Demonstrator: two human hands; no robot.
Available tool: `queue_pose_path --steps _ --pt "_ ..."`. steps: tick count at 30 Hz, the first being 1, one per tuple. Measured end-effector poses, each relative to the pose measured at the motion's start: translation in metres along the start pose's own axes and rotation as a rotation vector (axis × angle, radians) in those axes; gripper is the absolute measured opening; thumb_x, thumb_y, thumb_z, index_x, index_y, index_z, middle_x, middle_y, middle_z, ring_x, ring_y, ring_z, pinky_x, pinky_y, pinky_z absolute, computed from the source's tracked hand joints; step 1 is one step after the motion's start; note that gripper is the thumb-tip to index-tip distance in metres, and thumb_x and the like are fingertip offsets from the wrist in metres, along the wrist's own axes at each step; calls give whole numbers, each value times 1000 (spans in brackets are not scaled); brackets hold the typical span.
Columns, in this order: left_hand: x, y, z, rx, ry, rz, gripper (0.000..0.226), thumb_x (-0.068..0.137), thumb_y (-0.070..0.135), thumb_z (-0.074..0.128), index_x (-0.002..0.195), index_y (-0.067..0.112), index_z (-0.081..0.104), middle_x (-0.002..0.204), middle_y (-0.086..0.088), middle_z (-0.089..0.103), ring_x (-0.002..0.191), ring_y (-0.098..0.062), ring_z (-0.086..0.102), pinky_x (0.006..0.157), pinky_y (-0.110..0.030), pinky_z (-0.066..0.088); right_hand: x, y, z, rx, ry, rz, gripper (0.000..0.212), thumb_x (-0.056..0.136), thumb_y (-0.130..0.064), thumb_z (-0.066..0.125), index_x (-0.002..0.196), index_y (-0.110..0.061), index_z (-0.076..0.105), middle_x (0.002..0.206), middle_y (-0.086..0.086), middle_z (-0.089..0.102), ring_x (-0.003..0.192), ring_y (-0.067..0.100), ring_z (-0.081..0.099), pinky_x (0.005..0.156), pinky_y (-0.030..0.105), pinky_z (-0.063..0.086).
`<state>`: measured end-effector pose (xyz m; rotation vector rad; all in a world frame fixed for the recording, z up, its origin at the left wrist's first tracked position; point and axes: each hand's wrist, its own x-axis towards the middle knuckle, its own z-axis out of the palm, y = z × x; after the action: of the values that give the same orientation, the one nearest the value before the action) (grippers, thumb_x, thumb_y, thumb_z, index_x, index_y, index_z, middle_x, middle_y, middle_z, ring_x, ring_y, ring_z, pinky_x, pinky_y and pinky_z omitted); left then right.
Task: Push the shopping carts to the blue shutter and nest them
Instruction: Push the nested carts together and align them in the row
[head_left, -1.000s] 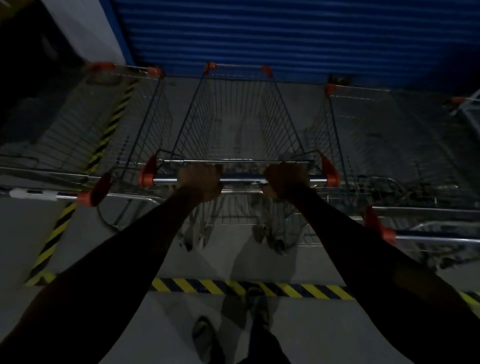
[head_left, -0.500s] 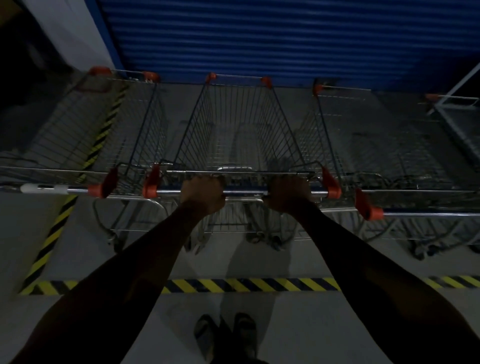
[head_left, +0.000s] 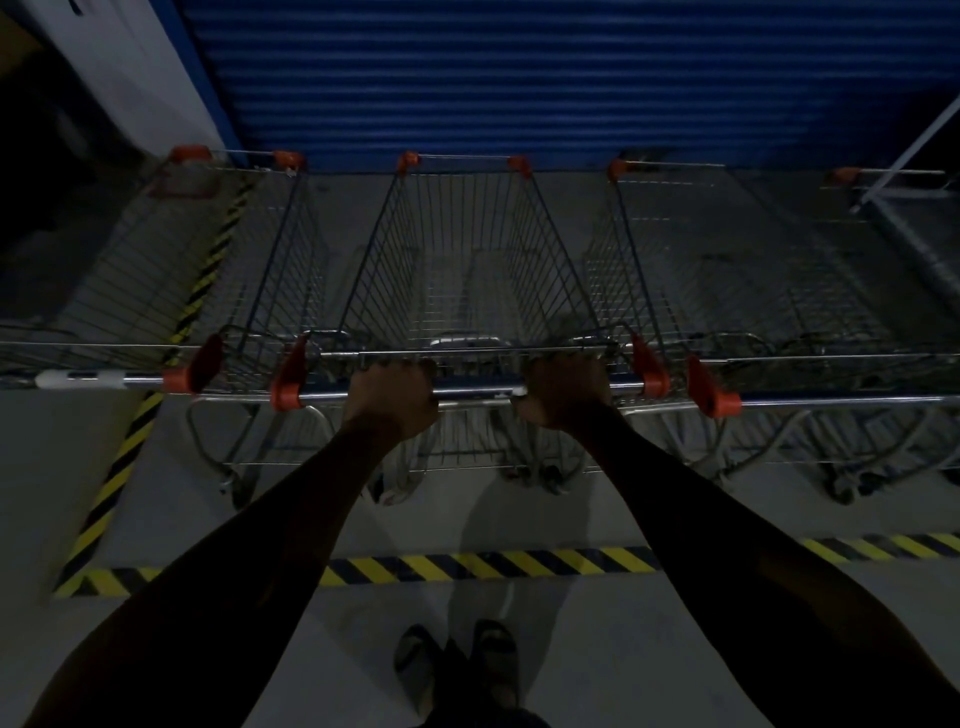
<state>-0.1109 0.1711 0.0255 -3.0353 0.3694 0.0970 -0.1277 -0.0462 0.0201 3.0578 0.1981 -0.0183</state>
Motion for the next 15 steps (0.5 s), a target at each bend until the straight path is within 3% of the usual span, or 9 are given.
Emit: queue_pose_path --steps 6,15 --pt "-4 2 -1 38 -10 8 37 85 40 55 117 22 58 110 -10 68 100 -37 65 81 -41 49 -3 1 -1 -31 10 -37 41 81 -52 57 104 -19 67 98 7 71 91 30 67 72 37 49" --pt "-7 4 -1 39 -37 -5 39 87 40 54 122 23 56 115 -9 67 105 -36 63 83 -40 47 -4 0 1 61 -34 -13 36 79 -51 54 99 -23 66 97 5 71 91 29 66 78 40 51"
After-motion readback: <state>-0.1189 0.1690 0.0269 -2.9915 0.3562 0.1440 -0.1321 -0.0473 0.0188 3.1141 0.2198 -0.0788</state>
